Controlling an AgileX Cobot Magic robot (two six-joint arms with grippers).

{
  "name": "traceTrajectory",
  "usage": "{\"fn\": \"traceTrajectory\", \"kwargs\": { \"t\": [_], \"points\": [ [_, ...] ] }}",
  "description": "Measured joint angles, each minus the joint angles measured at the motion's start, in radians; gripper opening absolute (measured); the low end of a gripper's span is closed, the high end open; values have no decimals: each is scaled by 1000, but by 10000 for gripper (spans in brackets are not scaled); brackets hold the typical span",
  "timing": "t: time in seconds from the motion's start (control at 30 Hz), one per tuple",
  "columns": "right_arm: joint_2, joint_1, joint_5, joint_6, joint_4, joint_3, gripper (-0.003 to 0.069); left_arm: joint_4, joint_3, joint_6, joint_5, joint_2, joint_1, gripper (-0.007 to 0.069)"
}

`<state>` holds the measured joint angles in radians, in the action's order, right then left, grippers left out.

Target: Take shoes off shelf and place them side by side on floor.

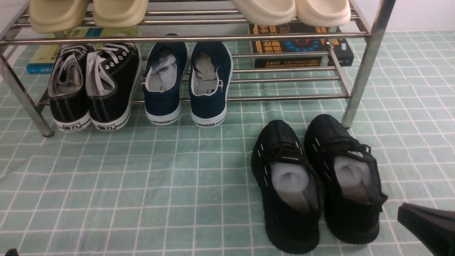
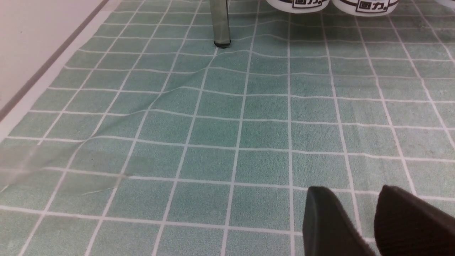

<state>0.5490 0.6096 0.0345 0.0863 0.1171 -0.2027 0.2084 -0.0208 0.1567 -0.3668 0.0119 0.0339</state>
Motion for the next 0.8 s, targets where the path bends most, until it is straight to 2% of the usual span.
{"fn": "traceTrajectory", "kwargs": {
  "t": [0.8],
  "points": [
    [-1,11,3,1,0,0,15,0,0,0,0,0,0,242]
  ]
}}
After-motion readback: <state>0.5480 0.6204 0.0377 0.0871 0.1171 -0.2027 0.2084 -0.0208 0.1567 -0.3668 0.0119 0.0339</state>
